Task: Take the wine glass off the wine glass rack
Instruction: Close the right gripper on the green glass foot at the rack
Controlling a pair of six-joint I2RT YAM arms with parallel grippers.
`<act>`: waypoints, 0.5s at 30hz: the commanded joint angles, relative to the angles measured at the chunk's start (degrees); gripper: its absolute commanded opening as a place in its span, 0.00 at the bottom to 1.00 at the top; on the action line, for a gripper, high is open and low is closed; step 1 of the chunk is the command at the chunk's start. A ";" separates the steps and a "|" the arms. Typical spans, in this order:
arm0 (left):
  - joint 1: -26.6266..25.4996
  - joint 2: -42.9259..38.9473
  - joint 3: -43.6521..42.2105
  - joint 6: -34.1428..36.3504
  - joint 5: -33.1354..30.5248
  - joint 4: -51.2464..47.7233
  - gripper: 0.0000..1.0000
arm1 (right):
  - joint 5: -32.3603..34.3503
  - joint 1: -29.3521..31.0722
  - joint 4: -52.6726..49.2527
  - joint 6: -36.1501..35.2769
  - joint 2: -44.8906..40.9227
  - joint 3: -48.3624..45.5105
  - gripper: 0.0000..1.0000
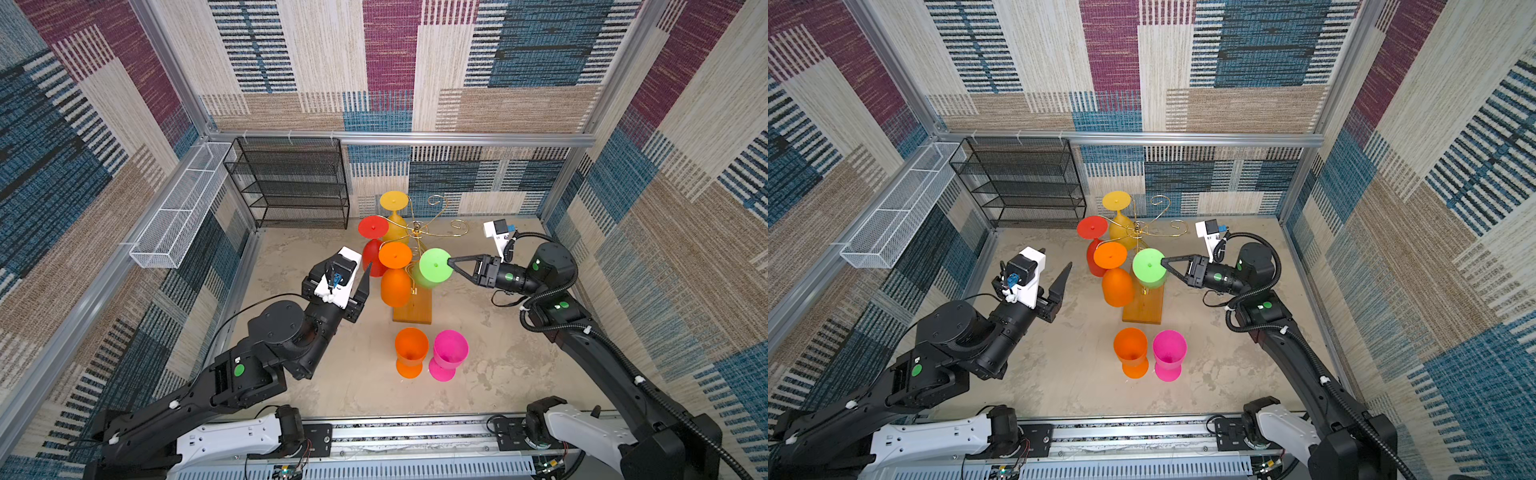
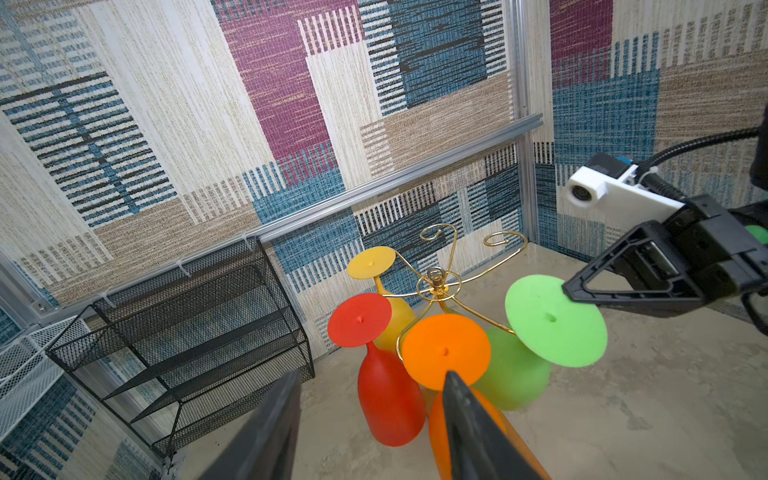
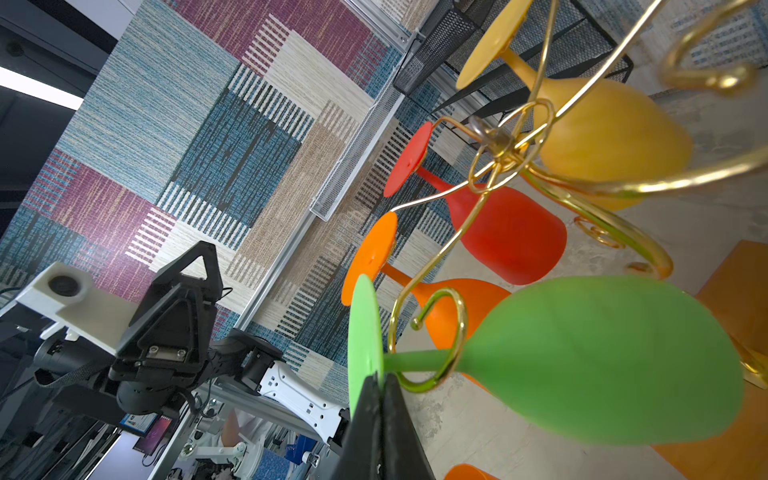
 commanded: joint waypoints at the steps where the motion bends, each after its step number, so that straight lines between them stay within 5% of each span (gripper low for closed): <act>1: 0.09 -0.34 -0.29 -1.06 -0.32 0.09 0.57 | -2.02 0.07 4.91 3.19 -0.32 0.52 0.00; 15: 0.28 -0.85 -0.47 -2.00 -0.16 -0.99 0.57 | -0.24 0.10 1.10 3.03 -0.09 4.19 0.00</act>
